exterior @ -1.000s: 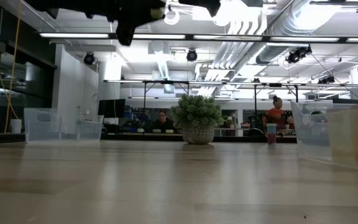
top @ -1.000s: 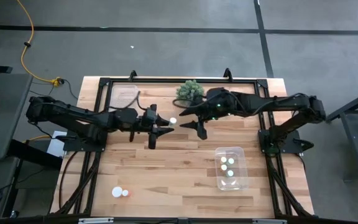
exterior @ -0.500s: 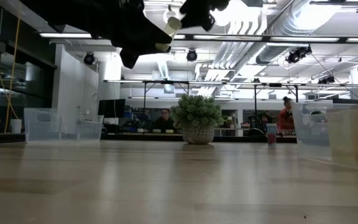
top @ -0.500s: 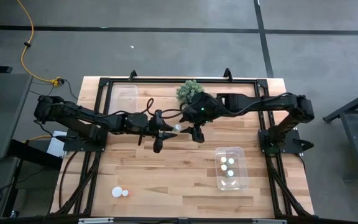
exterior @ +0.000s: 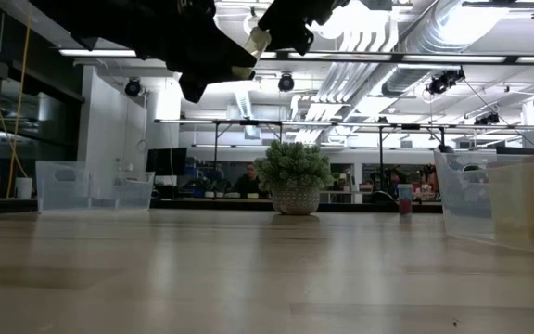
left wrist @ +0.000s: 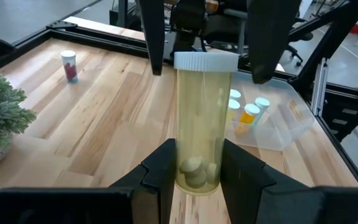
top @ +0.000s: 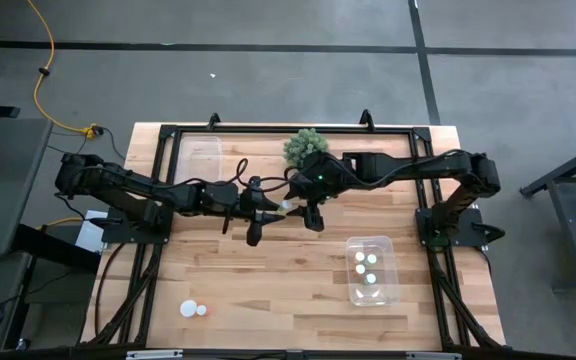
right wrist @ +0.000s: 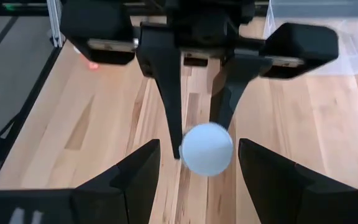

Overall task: Pick and place medicine bottles into bin by pill shape (circle, oval)
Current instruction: Put the yellow tablet bottle into the right transparent bin

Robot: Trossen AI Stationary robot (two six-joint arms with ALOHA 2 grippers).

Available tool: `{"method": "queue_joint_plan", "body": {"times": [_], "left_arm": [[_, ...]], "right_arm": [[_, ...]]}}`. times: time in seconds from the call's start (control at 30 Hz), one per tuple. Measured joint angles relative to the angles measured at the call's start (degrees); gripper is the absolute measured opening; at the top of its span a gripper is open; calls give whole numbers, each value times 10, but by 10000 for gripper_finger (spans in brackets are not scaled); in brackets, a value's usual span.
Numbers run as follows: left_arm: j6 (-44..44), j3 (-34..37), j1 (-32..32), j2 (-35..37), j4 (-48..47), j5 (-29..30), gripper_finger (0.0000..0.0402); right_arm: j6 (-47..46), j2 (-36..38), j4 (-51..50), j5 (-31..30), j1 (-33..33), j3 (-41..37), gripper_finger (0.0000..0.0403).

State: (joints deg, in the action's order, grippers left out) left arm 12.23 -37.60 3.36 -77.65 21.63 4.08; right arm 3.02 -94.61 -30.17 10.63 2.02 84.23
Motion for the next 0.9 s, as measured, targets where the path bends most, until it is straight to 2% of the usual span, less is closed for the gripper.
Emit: {"method": "queue_joint_plan", "body": {"times": [0.23,0.9], "left_arm": [[0,0,0,0,0,0,94],[0,0,0,0,0,2,94]], "right_arm": [[-28,0,1,0,0,0,206],[-31,0,0,-5,0,0,124]]}}
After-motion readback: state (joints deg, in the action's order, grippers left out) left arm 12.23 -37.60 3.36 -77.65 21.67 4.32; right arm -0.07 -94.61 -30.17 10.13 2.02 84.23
